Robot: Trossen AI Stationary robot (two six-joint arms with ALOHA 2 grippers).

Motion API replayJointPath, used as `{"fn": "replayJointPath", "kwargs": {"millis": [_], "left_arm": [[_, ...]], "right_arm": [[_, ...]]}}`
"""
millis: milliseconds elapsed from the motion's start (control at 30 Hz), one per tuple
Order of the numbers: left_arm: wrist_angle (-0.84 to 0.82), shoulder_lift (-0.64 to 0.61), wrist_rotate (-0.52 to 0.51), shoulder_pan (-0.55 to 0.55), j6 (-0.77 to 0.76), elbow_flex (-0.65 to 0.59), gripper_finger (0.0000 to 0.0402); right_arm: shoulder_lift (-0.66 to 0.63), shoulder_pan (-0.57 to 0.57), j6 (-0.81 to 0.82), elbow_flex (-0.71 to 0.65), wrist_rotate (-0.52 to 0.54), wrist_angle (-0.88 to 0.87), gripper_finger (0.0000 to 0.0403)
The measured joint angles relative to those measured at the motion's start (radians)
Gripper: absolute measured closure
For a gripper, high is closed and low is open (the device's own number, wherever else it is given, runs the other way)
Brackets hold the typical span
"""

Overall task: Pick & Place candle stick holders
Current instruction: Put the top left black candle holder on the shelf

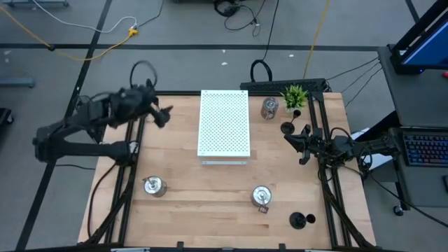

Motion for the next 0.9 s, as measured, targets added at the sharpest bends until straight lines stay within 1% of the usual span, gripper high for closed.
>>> {"fn": "replayJointPath", "kwargs": {"millis": [67, 133, 233, 333, 467, 567, 633, 700, 733, 800, 900], "left_arm": [[-0.075, 0.053, 0.047, 0.093, -0.003, 0.062, 0.0002], [-0.109, 0.096, 0.108, 0.181, 0.014, 0.099, 0.0002], [-0.055, 0.139, 0.183, 0.274, 0.064, 0.11, 0.0002], [0.053, 0.173, 0.184, 0.314, 0.107, 0.11, 0.0002], [0.092, 0.206, 0.189, 0.328, 0.102, 0.11, 0.0002], [0.066, 0.227, 0.161, 0.327, 0.127, 0.11, 0.0002], [0.011, 0.249, 0.09, 0.327, 0.11, 0.11, 0.0002], [-0.058, 0.273, 0.002, 0.334, 0.067, 0.11, 0.0002], [-0.097, 0.285, -0.024, 0.343, 0.042, 0.11, 0.0002], [-0.163, 0.305, -0.038, 0.367, -0.001, 0.11, 0.0002], [-0.217, 0.322, -0.006, 0.414, -0.083, 0.11, 0.0002]], "right_arm": [[0.0, 0.0, -0.001, 0.0, 0.0, 0.0, 0.0403], [0.0, 0.0, -0.002, 0.0, 0.0, 0.0, 0.0403], [0.0, 0.0, -0.002, 0.0, 0.0, 0.0, 0.0403], [0.0, 0.0, -0.003, 0.0, 0.0, 0.0, 0.0403], [0.0, 0.0, -0.001, 0.0, -0.001, 0.0, 0.0403], [0.0, 0.0, 0.0, 0.0, -0.001, -0.001, 0.0403], [0.0, 0.0, 0.0, 0.0, -0.002, -0.001, 0.0403], [0.0, 0.0, 0.0, 0.0, -0.002, -0.001, 0.0403], [0.0, 0.0, 0.0, 0.0, -0.002, -0.001, 0.0403], [0.0, 0.0, 0.0, 0.0, -0.002, -0.001, 0.0403], [0.0, 0.0, 0.0, 0.0, -0.002, -0.001, 0.0403]]}}
